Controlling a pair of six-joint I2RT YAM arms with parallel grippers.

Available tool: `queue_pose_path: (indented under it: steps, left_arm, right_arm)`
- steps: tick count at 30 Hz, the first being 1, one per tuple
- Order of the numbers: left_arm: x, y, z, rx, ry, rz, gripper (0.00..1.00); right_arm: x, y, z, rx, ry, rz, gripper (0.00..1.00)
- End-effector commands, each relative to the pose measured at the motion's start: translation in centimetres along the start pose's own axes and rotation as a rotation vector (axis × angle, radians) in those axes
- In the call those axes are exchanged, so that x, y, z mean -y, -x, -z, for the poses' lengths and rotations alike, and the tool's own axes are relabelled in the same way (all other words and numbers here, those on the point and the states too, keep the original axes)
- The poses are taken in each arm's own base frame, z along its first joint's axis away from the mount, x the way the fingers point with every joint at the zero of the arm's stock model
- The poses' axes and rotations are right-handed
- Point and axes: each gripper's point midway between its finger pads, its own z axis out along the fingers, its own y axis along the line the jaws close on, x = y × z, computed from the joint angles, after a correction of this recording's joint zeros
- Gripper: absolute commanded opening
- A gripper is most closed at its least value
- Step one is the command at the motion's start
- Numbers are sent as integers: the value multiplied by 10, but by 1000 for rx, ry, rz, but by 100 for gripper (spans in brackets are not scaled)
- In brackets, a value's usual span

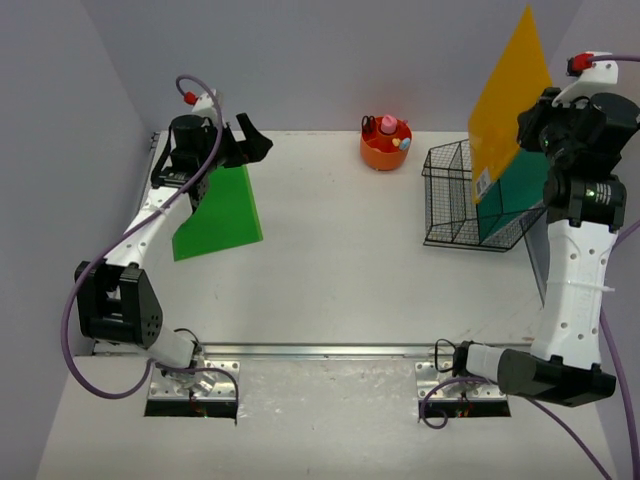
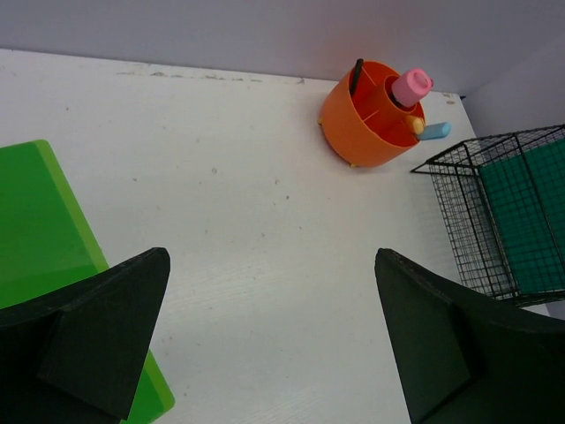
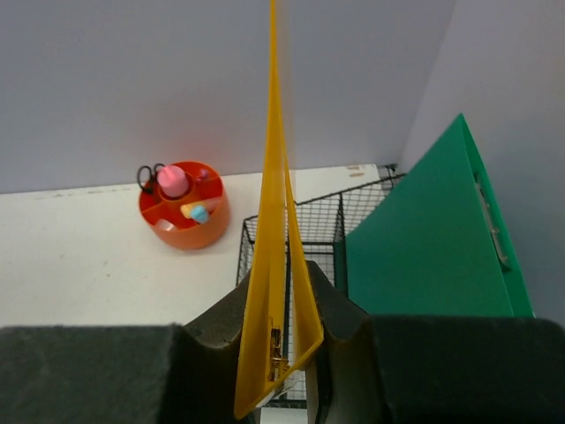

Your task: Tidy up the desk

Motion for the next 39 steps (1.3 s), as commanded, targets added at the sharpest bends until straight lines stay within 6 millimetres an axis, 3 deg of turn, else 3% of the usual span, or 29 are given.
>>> queue_pose_path:
  steps: [1,11,20,33,34,38,39]
  left_arm:
    - [3,17,3,53,38,-33,100]
    - [5,15,9,69,26,-57,100]
    - [4,11,12,67,25,-73,100]
    - [-11,-3,11,13,74,-112,100]
    - [-13,-6,11,4,81,-116,100]
    - [-38,-16,10,-63,173,-142,100]
    - [-46,-20,10,-95,203,-167,100]
  right_arm:
    - [34,-1,-9,0,-170,42,0]
    - [51,-37,-44,-67,-196,3,0]
    - [47,-48,-64,-60,-132,-77,0]
    - [37,-119,-57,-169,-64,-232,0]
    - [38,-124,-55,-185,-72,-233,4]
    - [49,-122,-43,-219,-118,-239,74]
    - [51,-117,-39,-217,-127,-228,85]
